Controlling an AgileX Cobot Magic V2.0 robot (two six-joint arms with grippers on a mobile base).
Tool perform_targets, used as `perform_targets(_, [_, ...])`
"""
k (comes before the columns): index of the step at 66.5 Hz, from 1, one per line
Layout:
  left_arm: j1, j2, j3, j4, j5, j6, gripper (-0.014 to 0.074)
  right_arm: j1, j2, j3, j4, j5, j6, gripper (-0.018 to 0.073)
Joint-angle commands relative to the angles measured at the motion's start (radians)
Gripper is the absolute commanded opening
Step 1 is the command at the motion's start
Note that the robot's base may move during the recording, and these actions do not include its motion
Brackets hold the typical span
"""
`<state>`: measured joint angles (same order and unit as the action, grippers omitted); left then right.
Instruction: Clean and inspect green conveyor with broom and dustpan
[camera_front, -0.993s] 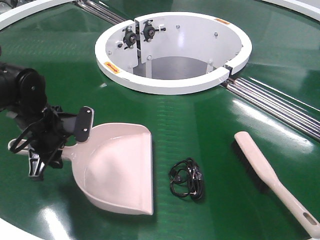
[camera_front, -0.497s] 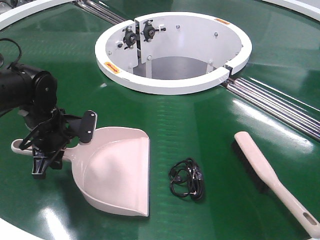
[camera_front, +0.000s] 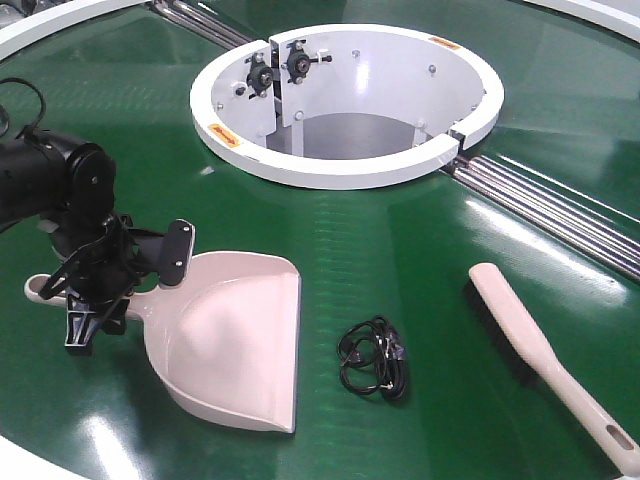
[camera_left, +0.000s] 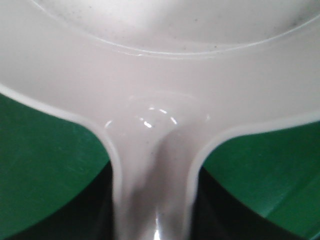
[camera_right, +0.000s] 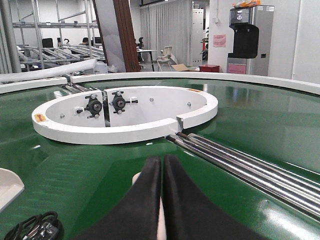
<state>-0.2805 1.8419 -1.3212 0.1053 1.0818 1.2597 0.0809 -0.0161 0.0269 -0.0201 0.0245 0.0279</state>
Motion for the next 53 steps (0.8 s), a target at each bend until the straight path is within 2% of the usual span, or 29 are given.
perform_targets(1, [-0.005, -0.043, -0.027, -0.003, -0.028, -0.011, -0.0007, -0.005, -0.011, 0.022, 0.0, -0.073, -0.007, -0.0009])
perform_targets(36, [-0.005, -0.043, -0.027, 0.0, -0.032, -0.011, -0.0007, -0.005, -0.011, 0.022, 0.0, -0.073, -0.007, -0.0009])
perform_targets(53, [-0.039, -0.043, -0.027, 0.05, -0.04, -0.012, -0.0007, -0.005, -0.011, 0.022, 0.0, -0.073, -0.007, -0.0009])
